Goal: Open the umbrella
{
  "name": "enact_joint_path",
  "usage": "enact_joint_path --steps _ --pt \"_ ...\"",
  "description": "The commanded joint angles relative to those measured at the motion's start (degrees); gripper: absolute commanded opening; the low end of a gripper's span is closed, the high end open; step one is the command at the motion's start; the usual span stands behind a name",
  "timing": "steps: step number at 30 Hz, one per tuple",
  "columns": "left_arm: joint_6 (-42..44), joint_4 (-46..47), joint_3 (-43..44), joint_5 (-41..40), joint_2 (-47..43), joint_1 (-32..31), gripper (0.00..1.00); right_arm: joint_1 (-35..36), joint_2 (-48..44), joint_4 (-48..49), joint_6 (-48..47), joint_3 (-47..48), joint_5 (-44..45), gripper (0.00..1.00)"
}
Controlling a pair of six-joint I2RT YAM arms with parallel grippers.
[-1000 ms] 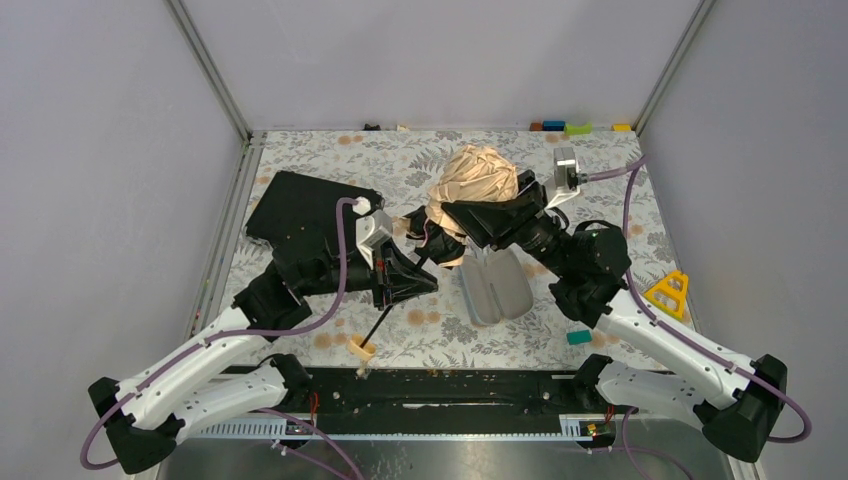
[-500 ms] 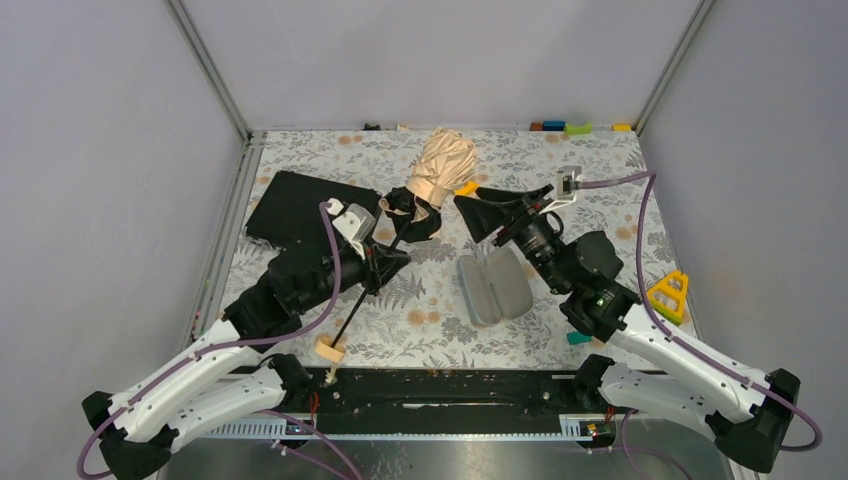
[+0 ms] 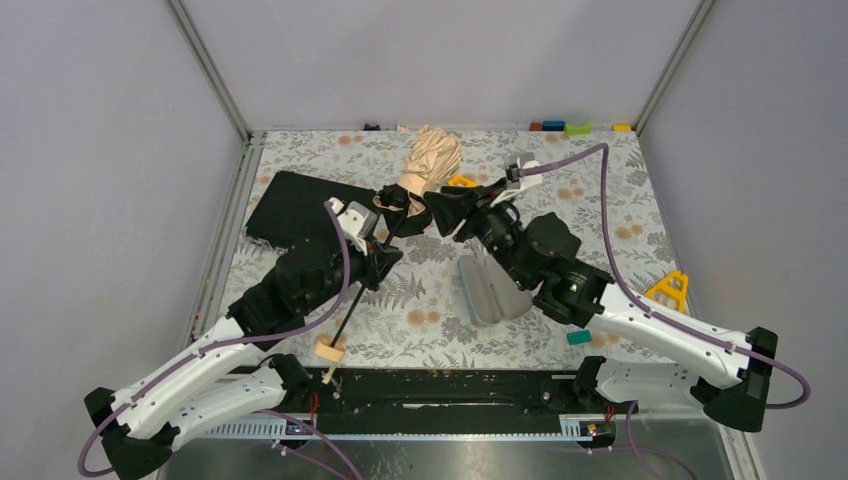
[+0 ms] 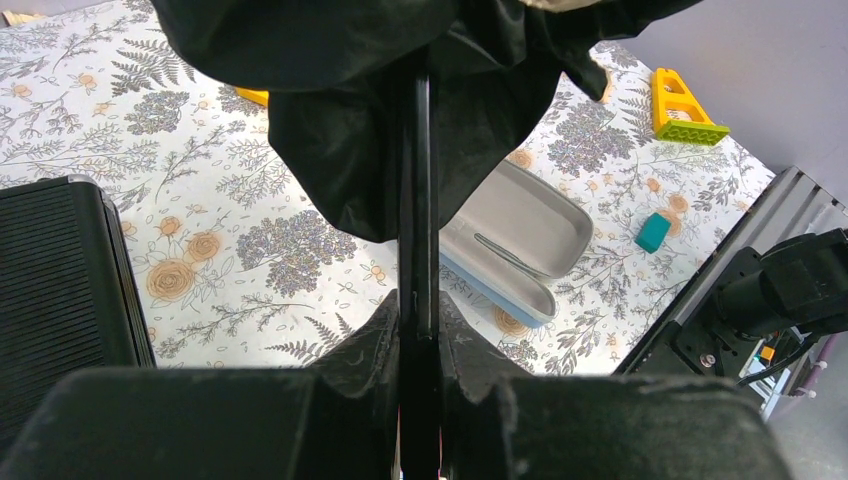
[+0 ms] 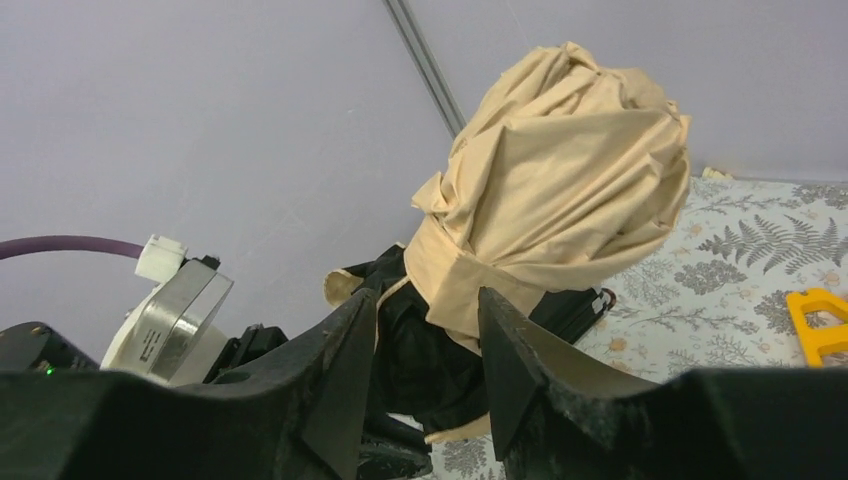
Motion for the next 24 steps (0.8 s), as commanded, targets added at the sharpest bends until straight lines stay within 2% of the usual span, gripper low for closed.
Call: enact_joint_path --steps 1,4,13,14,19,24 --pt "1.13 6.42 1.26 -1.64 -0.26 -0.31 0.00 0.60 3.25 -5.23 -3.19 7.13 3.17 0.47" --pt "1.21 6.27 1.26 -1.70 -0.36 -0.35 0.00 0.75 5.38 -8.93 -3.37 9.92 5.42 0.45" --pt "1.64 6.38 1.26 -1.58 -0.52 -0.60 0.00 0.86 9.14 -12.66 -4.54 13.10 9.05 0.45" --pt "1.65 6.38 1.26 -1.59 -0.54 -0.58 0.00 0.86 9.17 -12.36 -4.65 12.82 9.15 0.41" --pt "1.29 6.88 0.86 -2.38 -1.20 -0.55 0.00 0.86 8.20 -9.68 -5.52 10.43 11.09 0.01" --pt "0.52 8.48 -0.19 -2.98 -3.41 -0.53 0.00 0.87 7.08 -8.37 -7.69 8.03 14.34 0.00"
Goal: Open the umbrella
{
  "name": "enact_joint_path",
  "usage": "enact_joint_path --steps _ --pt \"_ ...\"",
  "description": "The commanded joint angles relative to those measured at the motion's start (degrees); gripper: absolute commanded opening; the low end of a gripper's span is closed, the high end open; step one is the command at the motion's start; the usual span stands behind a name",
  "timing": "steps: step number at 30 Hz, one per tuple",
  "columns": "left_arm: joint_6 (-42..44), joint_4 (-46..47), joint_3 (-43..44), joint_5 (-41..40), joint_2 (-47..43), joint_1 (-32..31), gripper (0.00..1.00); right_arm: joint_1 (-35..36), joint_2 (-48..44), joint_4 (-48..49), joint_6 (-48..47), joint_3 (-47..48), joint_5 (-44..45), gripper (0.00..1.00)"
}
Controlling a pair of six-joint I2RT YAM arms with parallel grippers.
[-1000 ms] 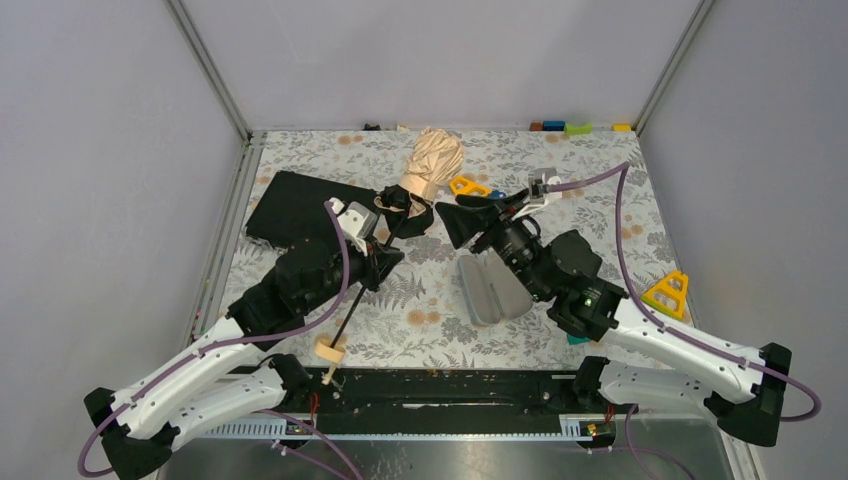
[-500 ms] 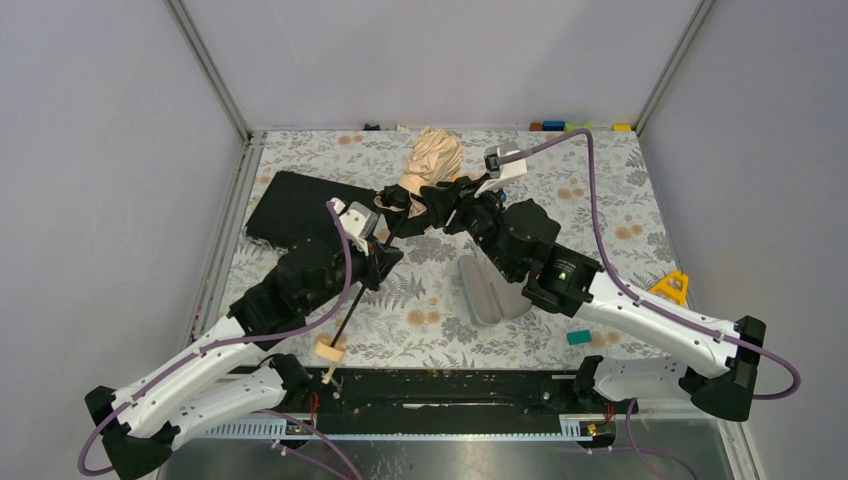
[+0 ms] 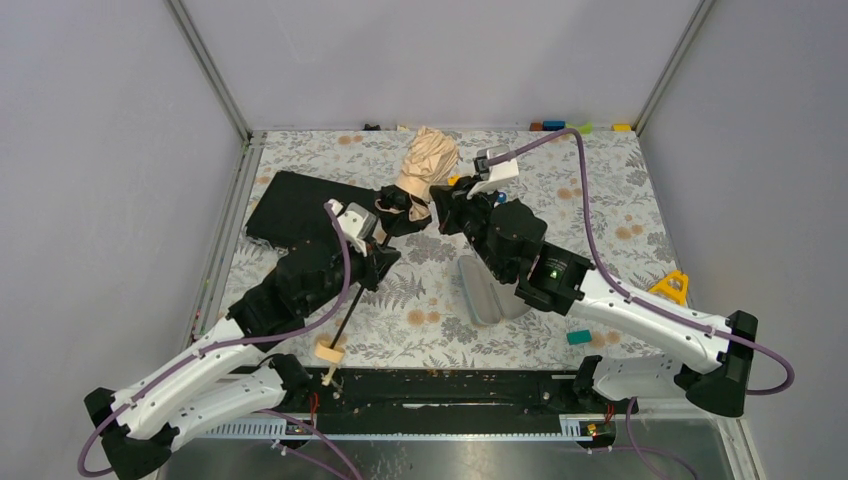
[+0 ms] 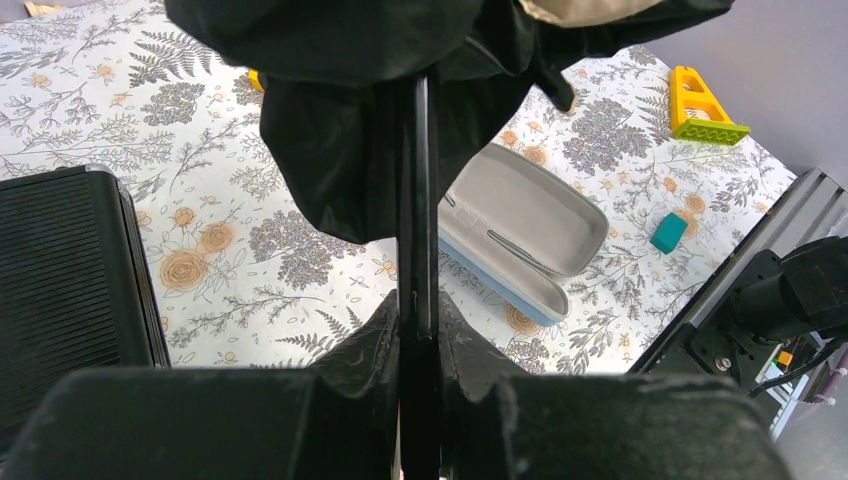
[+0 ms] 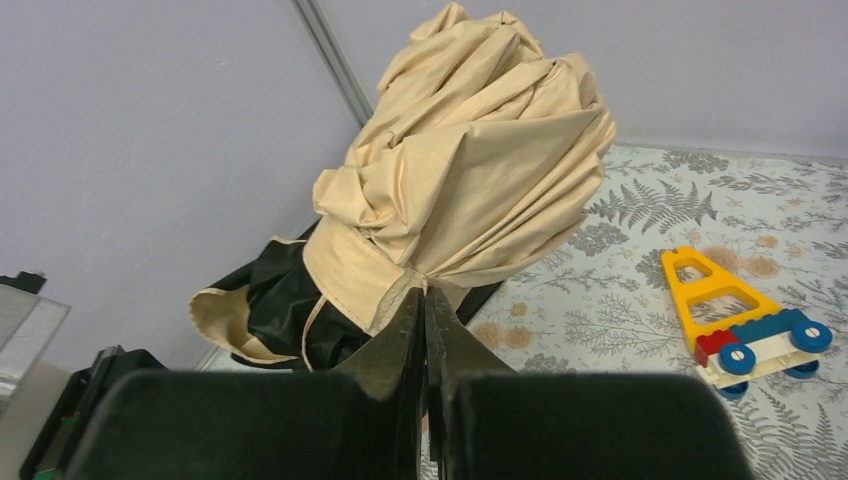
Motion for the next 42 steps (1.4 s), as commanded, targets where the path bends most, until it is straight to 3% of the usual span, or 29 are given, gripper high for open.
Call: enact_joint_path --steps 1,11,20,21,24,26,30,42 --pt "0.18 9.34 -0.15 -1.01 -3.92 -0.26 0.00 0.19 -1.98 3.02 -3.21 -2.01 6.09 0.00" --pt "-1.52 18.00 -3.75 9.31 -8.12 0.15 0.00 -0.08 -2.26 4.66 -3.93 -6.95 10.05 0.00" --pt "-2.10 17.90 -3.77 9.18 -8.14 0.49 0.00 -0.15 -3.80 6.76 -3.55 -9.20 9.11 0.00" --pt "-2.19 17.66 -3.68 8.58 -8.16 0.56 0.00 -0.17 -4.36 7.51 -3.56 -9.86 8.66 0.12" --pt "-2.43 15.83 -3.01 5.42 -8.10 0.90 0.00 -0.15 -6.40 9.37 -3.58 -12.68 7.12 0.69" --pt "-2.21 13.70 -2.28 2.40 -8.05 1.40 0.00 -0.18 -7.74 9.49 -3.66 -14.73 6.57 0.88" --pt "-2.14 11.41 -0.93 0.13 -7.92 2.64 0.00 -0.17 -11.11 9.29 -4.84 -19.44 6.52 0.99" --pt "-2.05 8.86 0.05 -4.94 -9.42 4.75 0.00 -0.13 -33.27 15.82 -1.88 -34.26 -0.26 1.00"
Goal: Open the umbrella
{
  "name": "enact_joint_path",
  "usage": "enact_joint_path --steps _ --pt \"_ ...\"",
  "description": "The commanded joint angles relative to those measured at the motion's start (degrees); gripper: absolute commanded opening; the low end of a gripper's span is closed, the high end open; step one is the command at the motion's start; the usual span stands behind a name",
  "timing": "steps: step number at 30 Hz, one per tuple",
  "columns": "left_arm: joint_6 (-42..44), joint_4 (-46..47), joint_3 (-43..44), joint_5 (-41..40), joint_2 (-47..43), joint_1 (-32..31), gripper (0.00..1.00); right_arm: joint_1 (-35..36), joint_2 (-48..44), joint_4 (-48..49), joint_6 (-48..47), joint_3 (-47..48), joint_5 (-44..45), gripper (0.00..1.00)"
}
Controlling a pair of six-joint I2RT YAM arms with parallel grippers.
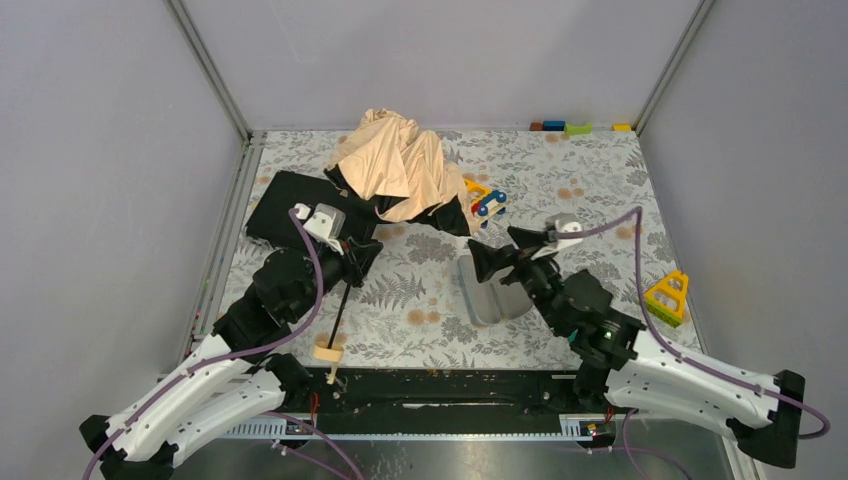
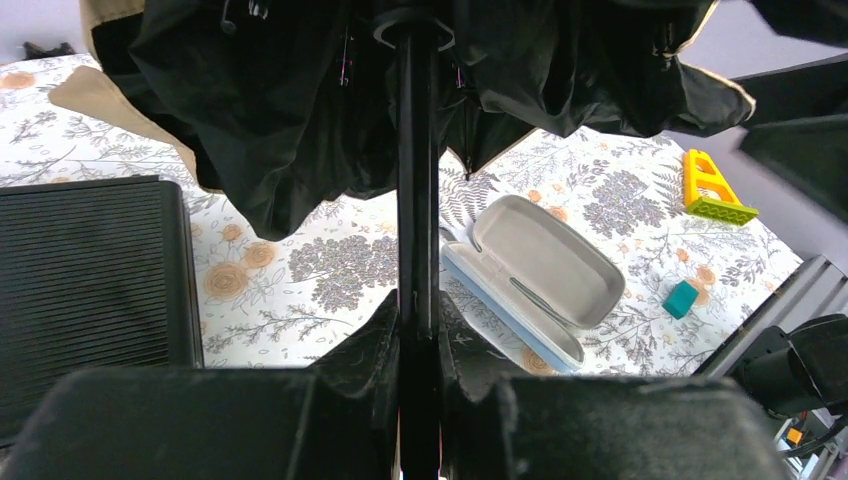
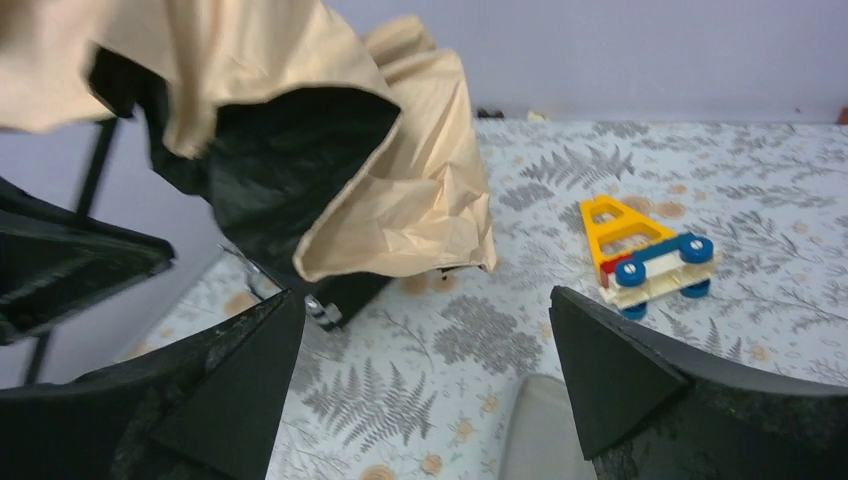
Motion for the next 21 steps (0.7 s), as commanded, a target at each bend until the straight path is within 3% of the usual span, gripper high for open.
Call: enact_joint_path --steps 1,5,11,17,21 --pt "0.37 5.77 4.12 -2.99 -2.14 0.37 0.00 -0.10 -7.18 6.83 3.62 -0.65 -2.78 1.00" --pt "1.08 6.55 3.88 -1.36 -1.79 0.40 0.00 -0.15 -4.20 6.83 6.82 3.97 -4.89 1.00" --pt "1.12 7.74 3.48 2.80 -0.85 0.40 0.00 -0.83 8.78 5.97 10.35 16.19 -7.19 1.00" --pt "1.93 8.63 3.22 4.48 -1.60 0.39 0.00 -10.01 21.60 8.44 28.00 25.12 -22.32 1.00" --pt "3.78 8.06 3.60 3.87 -2.05 0.41 0.00 -11.43 28.69 7.68 30.17 31.03 -25.92 1.00"
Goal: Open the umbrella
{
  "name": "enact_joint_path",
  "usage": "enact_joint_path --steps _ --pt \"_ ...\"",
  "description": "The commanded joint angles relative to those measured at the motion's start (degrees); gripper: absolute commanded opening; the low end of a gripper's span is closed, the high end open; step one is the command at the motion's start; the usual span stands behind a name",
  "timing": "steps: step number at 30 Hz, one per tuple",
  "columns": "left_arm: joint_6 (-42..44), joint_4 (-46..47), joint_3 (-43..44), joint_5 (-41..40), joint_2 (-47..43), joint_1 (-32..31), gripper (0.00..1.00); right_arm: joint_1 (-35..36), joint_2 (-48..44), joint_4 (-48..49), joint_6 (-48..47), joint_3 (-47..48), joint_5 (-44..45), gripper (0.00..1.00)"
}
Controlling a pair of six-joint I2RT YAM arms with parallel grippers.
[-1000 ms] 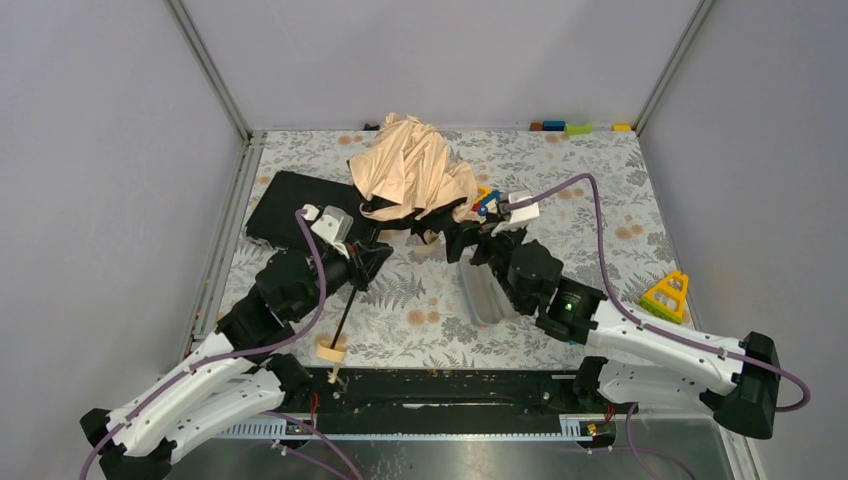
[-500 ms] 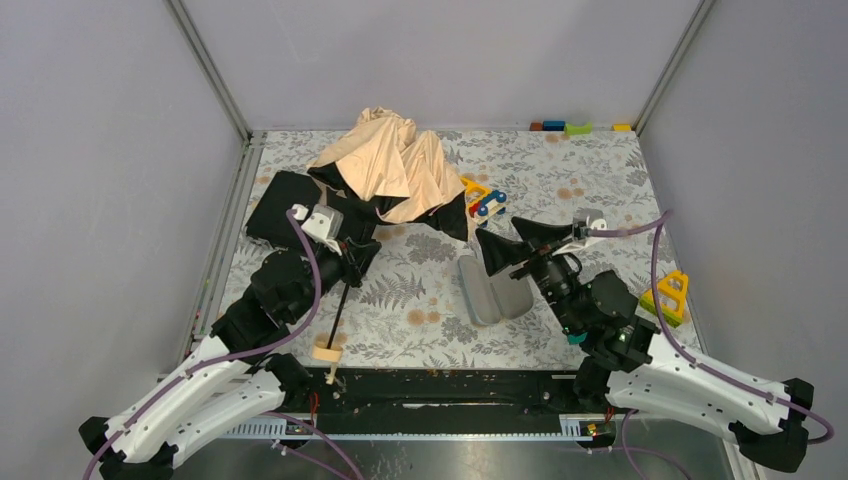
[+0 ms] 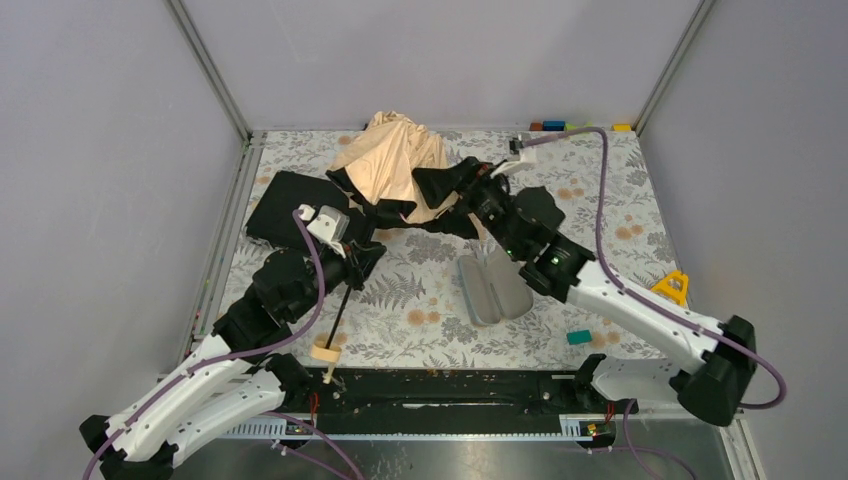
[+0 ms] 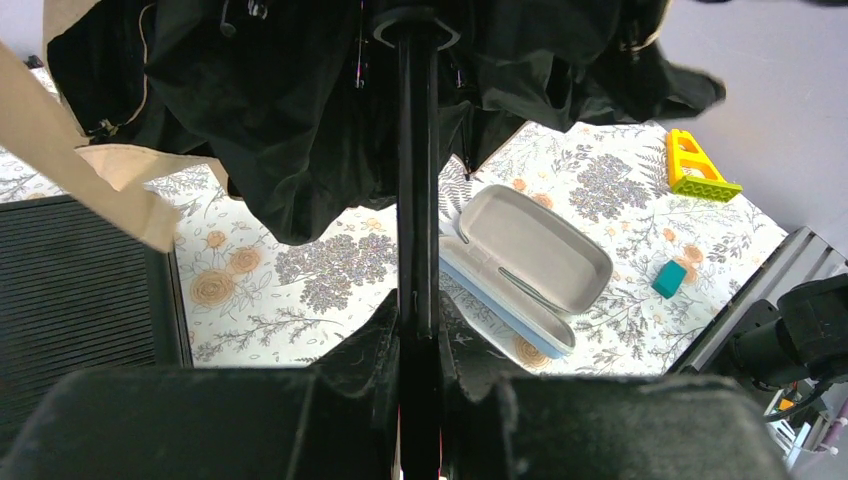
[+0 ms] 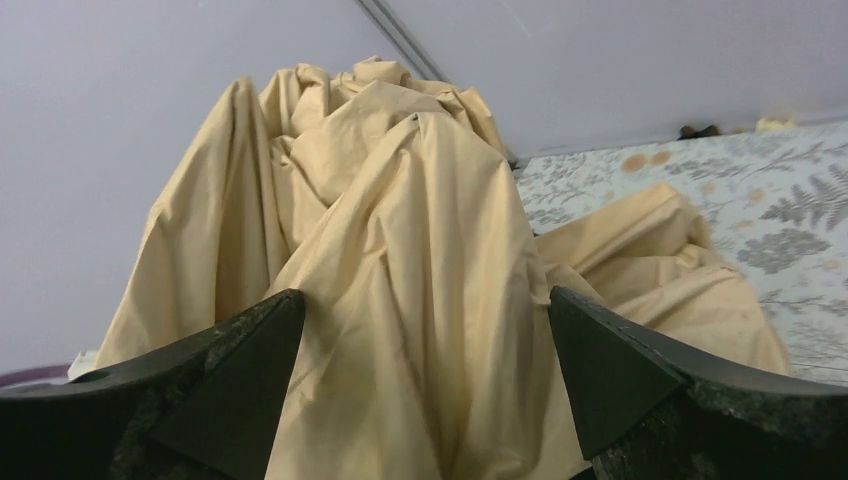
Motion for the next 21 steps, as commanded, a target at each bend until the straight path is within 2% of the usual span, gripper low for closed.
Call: enact_joint_path --steps 1,3,5,6,10,11,15,18,19,21 --pt "3.23 8.24 3.67 0.70 -1.64 0.22 0.00 -1.48 6.46 1.38 7.51 7.79 -8.22 0.99" --pt "4.22 7.64 4.02 0.04 -1.39 0.25 0.00 -2.05 8.41 0.18 7.70 10.08 -10.29 0.92" --pt "4.91 7.01 4.31 -0.63 -1.14 0.26 0.00 -2.99 9.02 -1.42 7.34 11.14 -11.50 0.77" --pt "5.02 6.92 4.40 -0.93 -1.18 0.24 0.00 -3.69 8.83 -2.24 7.13 11.12 -11.86 0.66" --pt "5.59 6.07 4.59 -4.35 -1.73 0.29 0.00 -8.50 5.35 -4.87 7.30 8.51 -14.39 0.08" --pt "6.02 5.70 4.68 -5.94 -1.78 0.23 0.00 -9.91 4.04 -5.79 7.13 7.70 -14.77 0.02" --pt "8.27 4.29 5.08 -13.27 -1.76 0.37 0.00 -14.16 -3.00 -9.30 4.00 3.93 -12.40 0.00" --pt "9.83 4.56 4.60 -17.68 -2.10 1.07 0.00 -15.14 -8.65 -13.83 -0.95 1.87 -6.33 0.00" --pt "10.36 4.83 4.48 -18.56 -2.27 1.47 0.00 -15.12 -10.53 -14.81 -2.38 1.01 -3.86 0.03" --pt "11.25 5.56 3.85 -19.32 -2.59 1.75 0.00 -15.11 -14.03 -15.60 -4.82 -1.24 0.50 0.26"
